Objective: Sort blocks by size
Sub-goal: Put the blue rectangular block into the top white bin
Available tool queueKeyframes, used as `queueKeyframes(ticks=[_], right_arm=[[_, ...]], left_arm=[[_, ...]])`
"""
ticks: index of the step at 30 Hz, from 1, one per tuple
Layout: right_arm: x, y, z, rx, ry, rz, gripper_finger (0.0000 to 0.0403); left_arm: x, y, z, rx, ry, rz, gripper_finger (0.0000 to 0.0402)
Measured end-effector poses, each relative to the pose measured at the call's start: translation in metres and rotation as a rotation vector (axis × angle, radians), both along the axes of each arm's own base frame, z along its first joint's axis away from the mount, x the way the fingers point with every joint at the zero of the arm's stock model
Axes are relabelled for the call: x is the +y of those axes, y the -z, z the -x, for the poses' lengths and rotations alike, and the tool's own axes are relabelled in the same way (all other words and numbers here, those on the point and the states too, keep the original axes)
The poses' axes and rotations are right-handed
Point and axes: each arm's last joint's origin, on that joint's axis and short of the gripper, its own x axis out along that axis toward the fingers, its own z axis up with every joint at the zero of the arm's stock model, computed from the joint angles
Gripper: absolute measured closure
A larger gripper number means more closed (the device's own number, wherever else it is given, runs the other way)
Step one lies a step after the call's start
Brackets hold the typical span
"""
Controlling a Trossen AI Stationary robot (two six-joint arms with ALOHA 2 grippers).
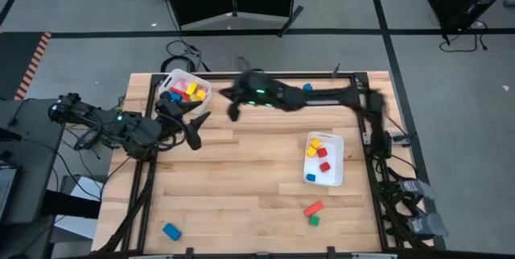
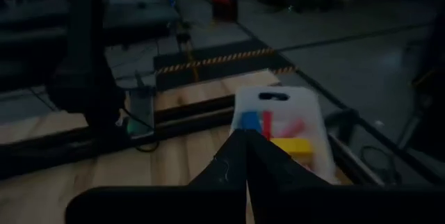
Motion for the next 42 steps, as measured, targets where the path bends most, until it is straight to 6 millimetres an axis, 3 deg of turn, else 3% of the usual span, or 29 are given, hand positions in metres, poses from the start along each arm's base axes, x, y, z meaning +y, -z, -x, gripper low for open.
queueKeyframes(ticks=[10,13,18,23,28,33,42], right_arm=[[0.070,-0.011,0.152,-0.019,0.050,0.037,0.0391],[0.086,-0.012,0.185,-0.030,0.044,0.017,0.0391],[0.109,-0.011,0.222,-0.065,-0.037,0.002,0.0390],[0.123,0.000,0.240,-0.040,-0.048,0.014,0.0390],[0.125,0.004,0.243,-0.032,-0.020,0.031,0.0389],[0.125,0.003,0.243,-0.037,-0.022,0.031,0.0388],[0.125,0.004,0.243,-0.030,-0.029,0.053,0.0388]], left_arm=[[-0.007,0.017,-0.025,0.100,0.035,-0.014,0.0188],[-0.011,0.028,-0.039,0.178,0.114,-0.014,0.0188],[-0.024,0.054,-0.054,0.425,0.416,0.018,0.0188],[-0.045,0.073,-0.051,0.742,0.605,0.176,0.0188],[-0.073,0.087,-0.046,0.953,0.720,0.380,0.0185],[-0.110,0.107,-0.036,1.134,0.764,0.573,0.0162],[-0.162,0.140,-0.012,1.369,0.698,0.721,0.0108]])
